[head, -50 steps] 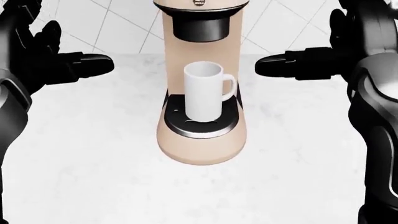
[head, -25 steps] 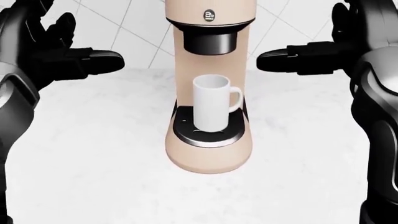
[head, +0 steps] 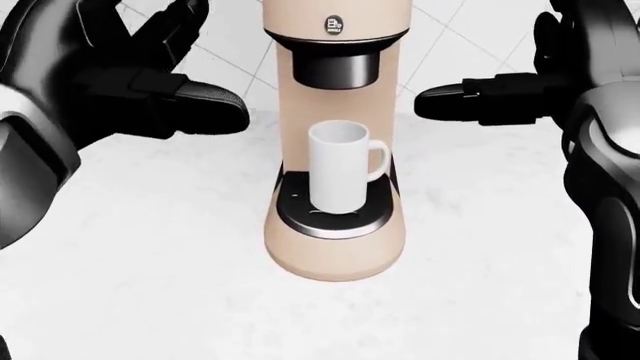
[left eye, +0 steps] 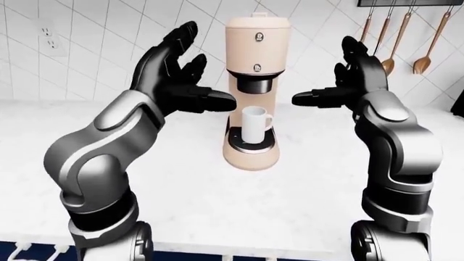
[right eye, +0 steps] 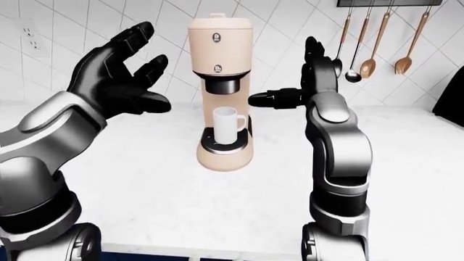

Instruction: Press the button on the coffee machine to serve coffee.

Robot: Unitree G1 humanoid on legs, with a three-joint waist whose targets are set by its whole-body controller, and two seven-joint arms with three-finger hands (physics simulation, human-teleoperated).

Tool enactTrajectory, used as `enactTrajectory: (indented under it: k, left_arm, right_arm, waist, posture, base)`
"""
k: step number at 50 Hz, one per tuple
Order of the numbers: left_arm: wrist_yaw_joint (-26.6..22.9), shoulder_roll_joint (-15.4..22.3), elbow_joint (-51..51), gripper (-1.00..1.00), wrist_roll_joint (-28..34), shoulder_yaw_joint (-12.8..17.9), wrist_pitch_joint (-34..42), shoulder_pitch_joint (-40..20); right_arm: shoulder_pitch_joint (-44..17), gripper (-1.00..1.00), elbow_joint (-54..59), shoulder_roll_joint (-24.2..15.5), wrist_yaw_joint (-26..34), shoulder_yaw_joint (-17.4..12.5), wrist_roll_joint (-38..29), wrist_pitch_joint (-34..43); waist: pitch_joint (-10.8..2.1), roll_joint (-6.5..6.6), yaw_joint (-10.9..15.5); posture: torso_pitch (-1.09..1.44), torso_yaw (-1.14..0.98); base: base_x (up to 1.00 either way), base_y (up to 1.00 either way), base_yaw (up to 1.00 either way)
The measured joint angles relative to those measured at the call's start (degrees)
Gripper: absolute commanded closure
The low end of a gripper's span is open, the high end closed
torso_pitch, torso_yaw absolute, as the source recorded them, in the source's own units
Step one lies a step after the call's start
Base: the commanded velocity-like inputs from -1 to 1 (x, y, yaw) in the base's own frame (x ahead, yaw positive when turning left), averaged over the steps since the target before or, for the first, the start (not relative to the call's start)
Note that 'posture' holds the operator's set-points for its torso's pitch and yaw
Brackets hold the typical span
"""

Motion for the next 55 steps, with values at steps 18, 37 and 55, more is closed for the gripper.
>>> enactTrajectory:
  k: [18,37,55]
  left_arm:
    - [1.2,-1.1,-5.3,-1.0,-8.8,-2.0,1.6,1.5]
    - [2.3,-3.5,-7.5,-1.0,-10.8,-4.6,2.0,1.5]
    - [-2.0,-7.3,-1.4,-1.0,-5.0,-6.7,0.7,-2.9]
  right_arm:
    - [0.0,-1.0,0.0,-0.2,0.1,-0.2,-0.1,0.0]
    - [1.1,-1.0,0.1,0.3,-0.4,0.0,0.1,-0.8]
    - [0.7,-1.0,1.2,-0.1,-0.3,-0.3,0.3,-1.4]
  waist:
    - [0.0,-0.11,0.2]
    - [-0.09,-0.2,0.2]
    - [-0.07,-0.6,0.3]
  posture:
    - [-0.43,0.0]
    - [-0.43,0.0]
    - [-0.43,0.0]
  base:
    - [0.0,0.0,0.0]
    - [0.0,0.0,0.0]
    - [0.0,0.0,0.0]
